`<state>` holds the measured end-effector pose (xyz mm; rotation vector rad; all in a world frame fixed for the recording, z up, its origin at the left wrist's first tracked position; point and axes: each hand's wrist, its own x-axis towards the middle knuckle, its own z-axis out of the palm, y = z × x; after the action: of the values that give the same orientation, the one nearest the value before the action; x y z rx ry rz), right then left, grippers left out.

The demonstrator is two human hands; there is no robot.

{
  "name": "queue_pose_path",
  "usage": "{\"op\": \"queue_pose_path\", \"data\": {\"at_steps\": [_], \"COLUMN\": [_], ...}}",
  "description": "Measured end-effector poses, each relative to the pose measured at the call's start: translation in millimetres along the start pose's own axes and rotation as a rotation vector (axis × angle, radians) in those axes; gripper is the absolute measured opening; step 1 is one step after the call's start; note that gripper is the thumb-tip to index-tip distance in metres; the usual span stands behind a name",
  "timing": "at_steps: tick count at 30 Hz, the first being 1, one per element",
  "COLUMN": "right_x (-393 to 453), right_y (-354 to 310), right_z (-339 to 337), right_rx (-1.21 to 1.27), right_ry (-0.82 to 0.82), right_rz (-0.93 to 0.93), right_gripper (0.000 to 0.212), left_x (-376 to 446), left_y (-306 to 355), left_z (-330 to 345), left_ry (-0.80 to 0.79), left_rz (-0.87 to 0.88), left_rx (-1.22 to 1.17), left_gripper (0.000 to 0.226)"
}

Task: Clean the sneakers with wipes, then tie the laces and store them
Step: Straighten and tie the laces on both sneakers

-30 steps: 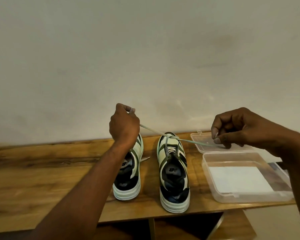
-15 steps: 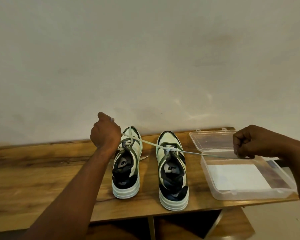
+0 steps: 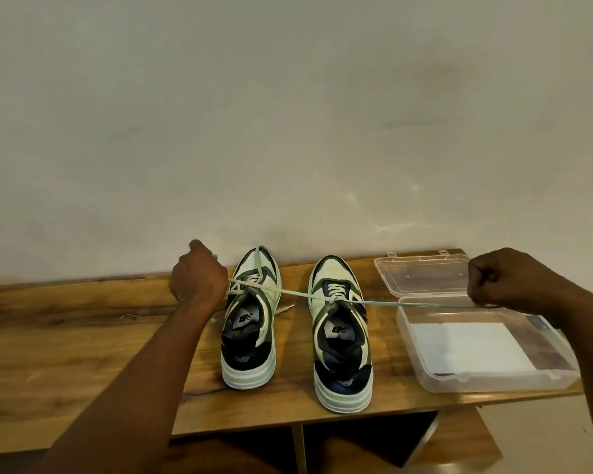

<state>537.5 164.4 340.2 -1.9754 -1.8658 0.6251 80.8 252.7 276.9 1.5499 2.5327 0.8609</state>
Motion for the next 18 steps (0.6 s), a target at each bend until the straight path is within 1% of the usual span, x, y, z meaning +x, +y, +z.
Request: {"op": "queue_pose_path", "data": {"at_steps": [3, 5, 7, 8, 9, 10, 11, 13, 14, 15, 18], "right_x": [9, 15, 19, 20, 20, 20, 19, 16, 15, 16, 18], "right_y": [-11, -23, -39, -49, -59, -70, -81, -95, -99, -101, -103], "right_z": [14, 27, 40, 46, 51, 56, 61, 69, 73, 78, 91], "right_rx": [-0.095, -0.218, -0.265, -0.236, -0.170, -0.082, -0.002, 0.086, 0.087, 0.076, 0.078], "right_ry": [-0.022, -0.016, 0.082, 0.120, 0.125, 0.090, 0.030, -0.097, -0.137, -0.161, -0.192], "right_rz": [-0.003, -0.016, -0.080, -0.137, -0.198, -0.245, -0.279, -0.300, -0.301, -0.300, -0.310], "right_gripper": [0.022, 0.019, 0.018, 0.016, 0.012, 0.010, 0.011, 0.017, 0.020, 0.021, 0.019], "left_x": [-11, -24, -41, -50, -60, -69, -79, -95, -100, -102, -102], "left_y": [13, 25, 38, 44, 51, 57, 63, 73, 75, 76, 75], "left_z": [-2, -2, 0, 1, 1, 2, 3, 5, 7, 9, 12], "left_ry": [-0.082, -0.055, 0.024, 0.042, 0.019, -0.056, -0.190, -0.492, -0.572, -0.593, -0.566], "left_rz": [0.052, 0.147, 0.316, 0.421, 0.524, 0.607, 0.643, 0.615, 0.598, 0.592, 0.553], "left_rx": [0.090, 0.218, 0.275, 0.240, 0.181, 0.089, -0.016, -0.169, -0.190, -0.180, -0.194], "left_gripper": [0.023, 0.033, 0.043, 0.045, 0.043, 0.036, 0.027, 0.014, 0.012, 0.010, 0.011]}}
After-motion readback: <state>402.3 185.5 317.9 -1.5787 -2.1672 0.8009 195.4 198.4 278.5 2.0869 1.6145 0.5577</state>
